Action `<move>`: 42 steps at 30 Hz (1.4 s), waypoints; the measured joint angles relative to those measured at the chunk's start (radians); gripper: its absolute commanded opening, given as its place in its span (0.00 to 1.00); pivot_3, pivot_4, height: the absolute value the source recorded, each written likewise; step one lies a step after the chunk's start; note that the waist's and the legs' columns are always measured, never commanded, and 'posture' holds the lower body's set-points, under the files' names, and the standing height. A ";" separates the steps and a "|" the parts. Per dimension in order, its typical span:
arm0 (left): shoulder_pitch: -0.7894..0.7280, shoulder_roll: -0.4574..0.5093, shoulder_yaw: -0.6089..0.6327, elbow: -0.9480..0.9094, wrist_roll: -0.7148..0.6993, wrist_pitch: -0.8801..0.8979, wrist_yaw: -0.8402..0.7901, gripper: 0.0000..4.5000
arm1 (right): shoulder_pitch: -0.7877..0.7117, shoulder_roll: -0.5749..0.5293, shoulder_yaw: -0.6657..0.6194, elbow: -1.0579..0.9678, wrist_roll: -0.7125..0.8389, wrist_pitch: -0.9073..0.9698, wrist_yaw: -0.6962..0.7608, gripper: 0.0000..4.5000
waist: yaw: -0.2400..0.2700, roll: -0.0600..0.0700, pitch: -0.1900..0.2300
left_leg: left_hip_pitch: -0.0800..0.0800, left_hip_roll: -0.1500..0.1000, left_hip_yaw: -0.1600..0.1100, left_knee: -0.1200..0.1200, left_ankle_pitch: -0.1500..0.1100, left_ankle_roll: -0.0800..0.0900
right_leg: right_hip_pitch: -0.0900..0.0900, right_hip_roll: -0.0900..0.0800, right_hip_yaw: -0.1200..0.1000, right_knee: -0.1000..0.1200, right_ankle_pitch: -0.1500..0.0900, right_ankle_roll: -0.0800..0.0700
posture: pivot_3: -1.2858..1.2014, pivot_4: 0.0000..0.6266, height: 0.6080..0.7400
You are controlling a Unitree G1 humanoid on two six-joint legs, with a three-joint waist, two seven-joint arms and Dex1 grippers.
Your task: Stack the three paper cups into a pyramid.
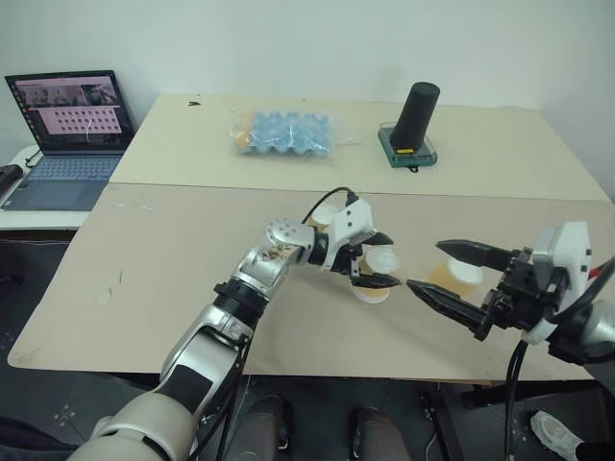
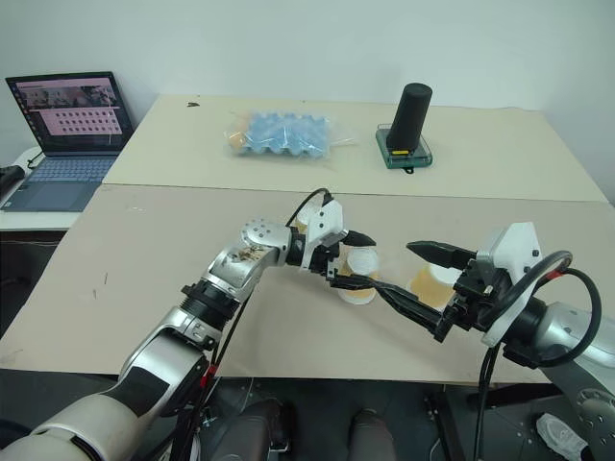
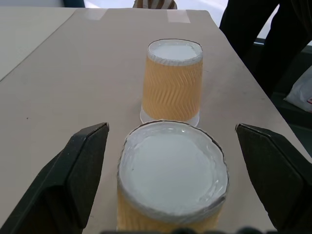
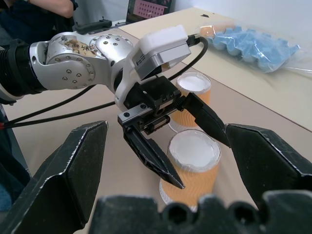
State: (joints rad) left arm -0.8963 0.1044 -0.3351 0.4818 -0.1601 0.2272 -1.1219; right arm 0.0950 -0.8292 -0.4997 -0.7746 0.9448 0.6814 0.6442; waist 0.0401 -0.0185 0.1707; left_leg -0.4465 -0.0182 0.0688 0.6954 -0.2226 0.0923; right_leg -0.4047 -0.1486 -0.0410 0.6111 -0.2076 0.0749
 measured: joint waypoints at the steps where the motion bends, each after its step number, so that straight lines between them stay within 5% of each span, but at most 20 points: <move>1: 0.000 0.001 0.002 -0.002 0.000 0.001 0.000 0.99 | -0.001 0.000 0.000 0.000 0.000 0.000 0.001 1.00 | 0.000 0.000 0.000 | 0.000 0.000 0.000 0.000 0.000 0.000 | 0.000 0.000 0.000 0.000 0.000 0.000 | 0.52 0.24 0.90; 17: 0.055 0.181 0.208 -0.533 -0.114 0.267 0.154 0.99 | -0.045 0.000 0.040 0.042 -0.013 -0.003 0.031 1.00 | -0.002 0.000 0.000 | 0.000 0.000 -0.001 0.000 0.000 0.000 | 0.000 0.000 0.000 0.000 0.000 0.000 | 0.52 0.24 0.90; 25: 0.411 0.101 0.293 -0.813 -0.107 0.489 0.539 0.99 | -0.041 0.000 0.049 0.046 -0.012 -0.003 0.042 1.00 | -0.001 0.001 0.000 | 0.001 0.000 -0.001 0.000 0.001 -0.002 | 0.001 0.000 0.000 0.002 0.000 0.001 | 0.52 0.24 0.90; 33: 0.477 0.092 0.262 -0.847 -0.094 0.503 0.646 0.99 | -0.041 0.000 0.053 0.047 -0.011 -0.003 0.045 1.00 | 0.001 0.001 0.000 | 0.002 0.000 -0.001 0.001 0.001 -0.002 | 0.001 0.000 0.000 0.001 0.000 0.001 | 0.52 0.24 0.90; 42: 0.430 0.122 0.238 -0.674 -0.043 0.388 0.655 0.99 | -0.042 0.000 0.054 0.044 -0.010 -0.003 0.032 1.00 | 0.002 0.001 0.000 | 0.002 0.000 -0.001 0.001 0.001 -0.002 | 0.000 0.000 0.000 0.000 0.000 0.000 | 0.52 0.24 0.90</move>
State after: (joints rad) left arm -0.4661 0.2262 -0.0966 -0.1921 -0.2031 0.6150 -0.4667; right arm 0.0531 -0.8293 -0.4458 -0.7307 0.9352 0.6779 0.6766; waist 0.0424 -0.0177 0.1702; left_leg -0.4444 -0.0186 0.0675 0.6960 -0.2219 0.0906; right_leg -0.4045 -0.1485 -0.0408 0.6116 -0.2074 0.0753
